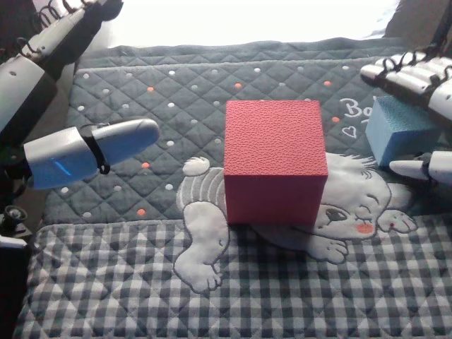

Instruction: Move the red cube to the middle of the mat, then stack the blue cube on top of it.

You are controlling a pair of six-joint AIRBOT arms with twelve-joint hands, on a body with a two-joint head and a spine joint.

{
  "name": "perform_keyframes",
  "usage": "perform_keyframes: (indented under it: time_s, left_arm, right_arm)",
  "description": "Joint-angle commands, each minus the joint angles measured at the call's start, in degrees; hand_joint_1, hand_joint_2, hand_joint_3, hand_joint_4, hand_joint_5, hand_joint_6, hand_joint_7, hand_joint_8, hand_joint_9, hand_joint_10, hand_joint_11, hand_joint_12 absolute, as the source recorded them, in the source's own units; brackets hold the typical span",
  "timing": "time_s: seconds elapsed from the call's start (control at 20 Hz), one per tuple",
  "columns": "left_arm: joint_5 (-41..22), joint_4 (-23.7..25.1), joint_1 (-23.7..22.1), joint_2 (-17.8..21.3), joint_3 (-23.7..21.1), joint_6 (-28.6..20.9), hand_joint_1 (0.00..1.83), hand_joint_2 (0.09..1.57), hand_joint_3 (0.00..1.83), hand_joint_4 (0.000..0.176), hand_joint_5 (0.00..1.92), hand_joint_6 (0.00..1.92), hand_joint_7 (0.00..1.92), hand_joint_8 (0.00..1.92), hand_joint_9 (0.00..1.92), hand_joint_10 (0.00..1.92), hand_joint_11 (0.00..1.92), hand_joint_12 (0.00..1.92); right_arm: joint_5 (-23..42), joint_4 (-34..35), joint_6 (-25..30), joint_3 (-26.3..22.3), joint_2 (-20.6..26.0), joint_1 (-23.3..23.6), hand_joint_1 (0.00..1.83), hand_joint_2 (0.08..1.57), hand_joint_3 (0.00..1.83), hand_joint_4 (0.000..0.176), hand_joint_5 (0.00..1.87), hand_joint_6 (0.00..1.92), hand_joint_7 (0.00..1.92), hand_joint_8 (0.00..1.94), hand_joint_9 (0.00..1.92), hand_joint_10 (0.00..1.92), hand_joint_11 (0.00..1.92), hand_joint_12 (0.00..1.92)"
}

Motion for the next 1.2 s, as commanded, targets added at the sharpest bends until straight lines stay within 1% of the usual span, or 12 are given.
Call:
perform_keyframes:
  time_s: [0.0, 0.05, 0.1, 0.15, 0.25, 0.7, 0.8, 0.85, 0.9, 1.0, 1.1, 1.15]
  left_arm:
    - [-7.9, 0.5, 0.1, 0.4, 0.0, -0.2, 0.57, 0.98, 0.01, 0.110, 0.00, 0.00, 0.00, 0.00, 0.00, 0.00, 0.00, 0.00]
    - [-8.1, 0.4, 0.2, 0.4, -0.1, -0.2, 0.58, 0.97, 0.01, 0.120, 0.00, 0.00, 0.00, 0.00, 0.00, 0.00, 0.00, 0.00]
    - [-8.3, 0.4, 0.3, 0.4, -0.1, -0.2, 0.58, 0.97, 0.00, 0.122, 0.00, 0.00, 0.00, 0.00, 0.00, 0.00, 0.00, 0.00]
    - [-8.4, 0.2, 0.5, 0.4, -0.1, -0.2, 0.59, 0.99, 0.01, 0.097, 0.00, 0.00, 0.00, 0.00, 0.00, 0.00, 0.00, 0.00]
    - [-8.8, -0.1, 0.9, 0.4, -0.1, -0.2, 0.65, 1.00, 0.01, 0.088, 0.00, 0.00, 0.00, 0.00, 0.00, 0.00, 0.00, 0.00]
    - [-10.7, -1.6, 2.1, 0.4, -0.3, -0.2, 0.59, 1.02, 0.01, 0.113, 0.02, 0.01, 0.00, 0.00, 0.00, 0.00, 0.00, 0.00]
    - [-11.4, -2.1, 2.5, 0.4, -0.3, -0.2, 0.57, 1.03, 0.01, 0.114, 0.01, 0.00, 0.00, 0.00, 0.00, 0.00, 0.00, 0.00]
    - [-11.8, -2.4, 2.7, 0.4, -0.3, -0.2, 0.56, 1.03, 0.01, 0.110, 0.02, 0.01, 0.00, 0.00, 0.00, 0.00, 0.00, 0.00]
    - [-12.2, -2.7, 2.9, 0.4, -0.2, -0.2, 0.54, 1.02, 0.01, 0.116, 0.02, 0.00, 0.00, 0.00, 0.00, 0.00, 0.00, 0.00]
    - [-12.8, -3.2, 3.3, 0.4, -0.2, -0.2, 0.51, 1.03, 0.01, 0.115, 0.01, 0.00, 0.00, 0.00, 0.00, 0.00, 0.00, 0.00]
    - [-12.8, -4.0, 3.9, 0.2, -0.1, -0.2, 0.54, 1.04, 0.01, 0.107, 0.03, 0.01, 0.00, 0.00, 0.00, 0.00, 0.00, 0.00]
    - [-12.8, -4.5, 4.2, 0.1, -0.1, -0.2, 0.58, 1.05, 0.01, 0.085, 0.05, 0.01, 0.00, 0.00, 0.00, 0.00, 0.00, 0.00]
  right_arm:
    - [4.5, 1.1, 0.2, 1.1, 0.4, 1.0, 0.92, 1.14, 0.00, 0.000, 0.11, 0.04, 0.18, 0.03, 0.12, 0.18, 0.00, 0.53]
    - [4.1, 1.3, 0.2, 1.3, 0.3, 1.0, 1.20, 1.30, 0.00, 0.000, 0.14, 1.49, 0.48, 1.34, 0.18, 1.51, 0.19, 1.64]
    - [3.3, 1.3, -0.8, 1.3, 0.2, 1.3, 1.23, 1.35, 0.00, 0.000, 0.11, 1.84, 0.51, 1.68, 0.20, 1.84, 0.22, 1.87]
    - [2.9, 1.4, -2.8, 0.9, 0.2, 1.9, 1.50, 1.27, 0.00, 0.000, 1.15, 1.90, 1.27, 1.89, 1.20, 1.90, 1.20, 1.91]
    - [2.5, 1.0, -3.1, 0.8, 0.3, 2.7, 1.57, 1.26, 0.00, 0.000, 1.50, 1.92, 1.51, 1.94, 1.54, 1.92, 1.58, 1.92]
    - [11.6, -10.0, 0.2, -7.2, 9.3, 8.5, 1.57, 1.31, 0.00, 0.000, 1.29, 1.92, 1.43, 1.94, 1.53, 1.92, 1.58, 1.92]
    - [13.1, -13.5, 2.1, -7.8, 9.9, 11.2, 1.55, 1.34, 0.00, 0.000, 0.80, 1.92, 1.34, 1.94, 1.51, 1.92, 1.57, 1.92]
    - [13.5, -15.6, 3.9, -7.7, 9.9, 12.9, 1.52, 1.38, 0.00, 0.000, 0.16, 1.18, 1.31, 1.94, 1.53, 1.92, 1.60, 1.92]
    - [13.7, -17.7, 4.9, -7.8, 9.8, 14.8, 1.52, 1.39, 0.00, 0.000, 0.03, 1.56, 1.28, 1.94, 1.51, 1.92, 1.58, 1.92]
    - [13.9, -20.6, 5.1, -8.2, 9.3, 17.6, 1.55, 1.35, 0.00, 0.000, 0.98, 1.91, 1.35, 1.94, 1.53, 1.92, 1.60, 1.92]
    - [14.0, -23.7, 5.7, -8.2, 7.8, 19.3, 0.96, 1.46, 0.00, 0.000, 0.44, 1.86, 1.38, 1.94, 1.55, 1.92, 1.61, 1.92]
    - [14.0, -26.1, 7.6, -8.0, 6.6, 19.7, 1.33, 1.38, 0.00, 0.000, 0.09, 0.78, 1.34, 1.94, 1.55, 1.92, 1.59, 1.92]
